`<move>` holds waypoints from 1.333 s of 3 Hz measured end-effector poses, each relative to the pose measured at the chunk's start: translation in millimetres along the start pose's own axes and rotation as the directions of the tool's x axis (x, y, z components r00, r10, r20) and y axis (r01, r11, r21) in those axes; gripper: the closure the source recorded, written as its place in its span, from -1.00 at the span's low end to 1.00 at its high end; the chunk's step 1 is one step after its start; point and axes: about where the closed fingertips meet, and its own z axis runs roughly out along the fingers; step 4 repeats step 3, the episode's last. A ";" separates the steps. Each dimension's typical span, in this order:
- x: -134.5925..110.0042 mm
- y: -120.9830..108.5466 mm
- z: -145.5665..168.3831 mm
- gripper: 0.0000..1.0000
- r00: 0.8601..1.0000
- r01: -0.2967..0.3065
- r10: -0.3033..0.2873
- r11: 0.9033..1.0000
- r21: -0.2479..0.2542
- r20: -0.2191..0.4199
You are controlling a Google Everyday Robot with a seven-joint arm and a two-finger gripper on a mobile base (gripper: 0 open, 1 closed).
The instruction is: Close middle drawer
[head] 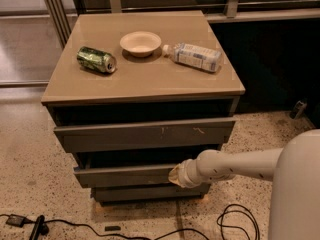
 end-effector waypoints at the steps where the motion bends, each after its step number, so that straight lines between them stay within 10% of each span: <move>1: 0.0 0.0 0.0 -0.76 1.000 0.000 0.000 1.000 0.000 0.000; 4: 0.0 0.1 0.1 -1.00 1.000 0.000 0.000 1.000 0.000 0.000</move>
Offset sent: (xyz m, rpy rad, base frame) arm 0.0000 0.0000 0.0000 0.0000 0.0000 0.0000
